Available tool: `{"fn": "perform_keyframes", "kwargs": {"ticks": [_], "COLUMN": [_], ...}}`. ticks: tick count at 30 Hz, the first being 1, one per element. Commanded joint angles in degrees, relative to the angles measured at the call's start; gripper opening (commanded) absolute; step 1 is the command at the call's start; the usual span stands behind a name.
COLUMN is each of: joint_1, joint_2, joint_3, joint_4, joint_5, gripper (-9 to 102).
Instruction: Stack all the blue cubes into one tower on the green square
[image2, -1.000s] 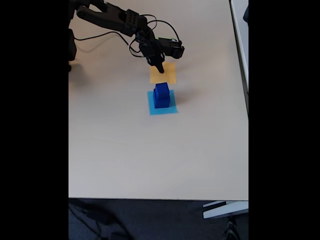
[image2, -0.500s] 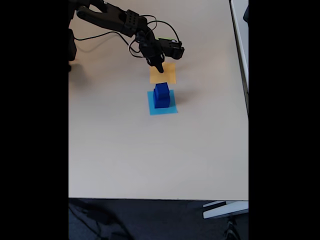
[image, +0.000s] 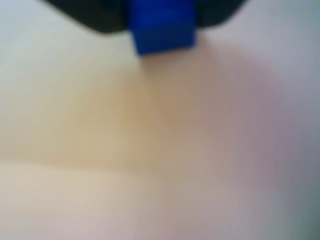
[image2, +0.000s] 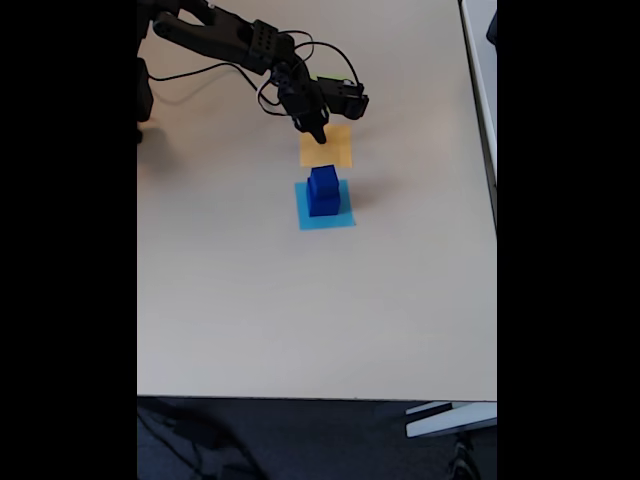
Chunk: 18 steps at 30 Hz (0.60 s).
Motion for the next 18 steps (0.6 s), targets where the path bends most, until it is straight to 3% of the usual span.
{"fn": "perform_keyframes", "kwargs": {"ticks": [1,18], "joint_1": [0.3,0.6], "joint_2": [0.4,0.4], "joint_3": [-0.4,-0.3], "joint_4": [-0.7,-1.0], "joint_5": [0.4,-0.4], "gripper": [4,1]}}
